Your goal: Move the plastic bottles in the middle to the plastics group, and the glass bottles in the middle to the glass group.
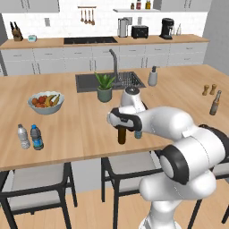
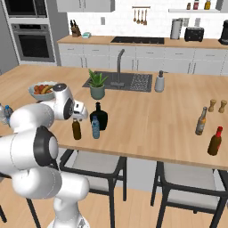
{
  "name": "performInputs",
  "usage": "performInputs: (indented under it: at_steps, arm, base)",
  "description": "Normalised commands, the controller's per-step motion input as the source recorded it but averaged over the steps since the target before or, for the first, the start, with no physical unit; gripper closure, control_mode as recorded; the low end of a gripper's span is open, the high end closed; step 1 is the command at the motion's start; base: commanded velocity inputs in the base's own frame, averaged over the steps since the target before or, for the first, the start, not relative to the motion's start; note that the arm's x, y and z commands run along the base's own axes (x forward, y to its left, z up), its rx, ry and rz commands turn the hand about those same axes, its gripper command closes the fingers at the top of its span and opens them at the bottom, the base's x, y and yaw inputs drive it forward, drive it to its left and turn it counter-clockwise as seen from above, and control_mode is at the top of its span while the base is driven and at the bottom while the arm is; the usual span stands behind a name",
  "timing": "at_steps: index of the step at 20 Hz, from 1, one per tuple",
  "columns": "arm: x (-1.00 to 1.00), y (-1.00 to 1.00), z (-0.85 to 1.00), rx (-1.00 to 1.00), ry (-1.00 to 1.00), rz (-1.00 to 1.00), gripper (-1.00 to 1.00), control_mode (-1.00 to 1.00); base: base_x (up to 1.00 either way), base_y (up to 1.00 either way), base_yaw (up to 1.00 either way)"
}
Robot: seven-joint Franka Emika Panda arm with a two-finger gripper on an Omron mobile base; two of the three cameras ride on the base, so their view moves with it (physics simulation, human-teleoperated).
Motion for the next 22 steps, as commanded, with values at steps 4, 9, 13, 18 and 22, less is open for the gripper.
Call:
performInputs:
  at_steps: [4, 9, 13, 18, 22]
  arm:
    - [0.0, 0.0, -0.12, 0.0, 0.0, 0.0, -1.0, -1.0]
    - [0.05, 0.0, -0.07, 0.0, 0.0, 0.0, -1.0, -1.0]
    - [0.13, 0.0, -0.07, 0.0, 0.0, 0.0, -1.0, -1.0]
    - [0.05, 0.0, -0.12, 0.0, 0.0, 0.0, -1.0, -1.0]
    - [0.12, 0.0, -0.16, 0.0, 0.01, 0.0, -1.0, -1.0]
  base:
    - [0.0, 0.0, 0.0]
    - [0.0, 0.0, 0.0]
    - [0.0, 0.0, 0.0]
    - [0.0, 0.0, 0.0]
    - [0.0, 0.0, 0.0]
